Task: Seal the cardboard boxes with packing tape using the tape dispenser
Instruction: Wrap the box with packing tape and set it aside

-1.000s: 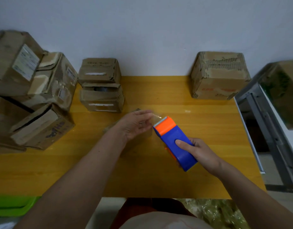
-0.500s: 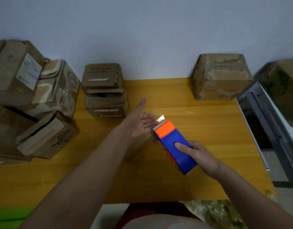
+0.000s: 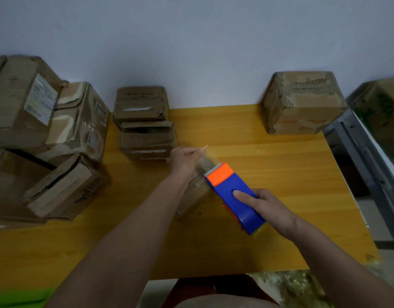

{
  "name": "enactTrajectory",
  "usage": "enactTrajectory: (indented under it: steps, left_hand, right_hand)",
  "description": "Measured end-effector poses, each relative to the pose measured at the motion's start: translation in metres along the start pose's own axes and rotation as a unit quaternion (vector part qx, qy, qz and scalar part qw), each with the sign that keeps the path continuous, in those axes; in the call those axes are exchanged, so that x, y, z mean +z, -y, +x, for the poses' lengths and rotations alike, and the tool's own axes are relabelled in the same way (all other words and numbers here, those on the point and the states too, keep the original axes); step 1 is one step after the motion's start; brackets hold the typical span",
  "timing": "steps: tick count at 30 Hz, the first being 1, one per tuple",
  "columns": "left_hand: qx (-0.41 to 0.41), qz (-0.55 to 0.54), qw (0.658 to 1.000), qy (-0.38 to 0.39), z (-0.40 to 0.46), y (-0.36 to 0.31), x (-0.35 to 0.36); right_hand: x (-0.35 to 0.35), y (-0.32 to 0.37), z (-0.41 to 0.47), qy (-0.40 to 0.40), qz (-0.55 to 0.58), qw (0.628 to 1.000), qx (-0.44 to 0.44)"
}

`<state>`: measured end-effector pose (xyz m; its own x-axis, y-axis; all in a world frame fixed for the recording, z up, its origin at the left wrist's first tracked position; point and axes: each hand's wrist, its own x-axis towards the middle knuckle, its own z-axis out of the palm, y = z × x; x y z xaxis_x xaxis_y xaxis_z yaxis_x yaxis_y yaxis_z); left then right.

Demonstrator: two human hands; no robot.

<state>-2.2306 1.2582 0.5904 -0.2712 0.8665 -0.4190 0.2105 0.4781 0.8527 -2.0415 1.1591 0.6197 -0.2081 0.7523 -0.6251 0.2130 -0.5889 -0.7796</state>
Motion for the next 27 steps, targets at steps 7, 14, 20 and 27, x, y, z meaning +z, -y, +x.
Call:
enactTrajectory:
  steps: [7,14,20,27]
  left_hand:
    - [0.032,0.138,0.986,-0.084,0.023,0.013,0.013]
    - [0.042,0.215,0.969,-0.115,0.043,0.023,0.019]
    - [-0.004,0.275,0.957,-0.097,0.059,0.032,0.022]
    - [0.000,0.252,0.965,-0.071,0.067,0.037,0.010]
  right_hand:
    - [-0.007,0.026,0.021,-0.055,-0.069,0.995,0.055]
    - [-0.007,0.050,0.049,-0.061,-0.123,0.986,0.097]
    - [-0.006,0.052,0.068,-0.072,-0.141,0.979,0.132]
    - [-0.016,0.044,0.073,-0.085,-0.136,0.975,0.156]
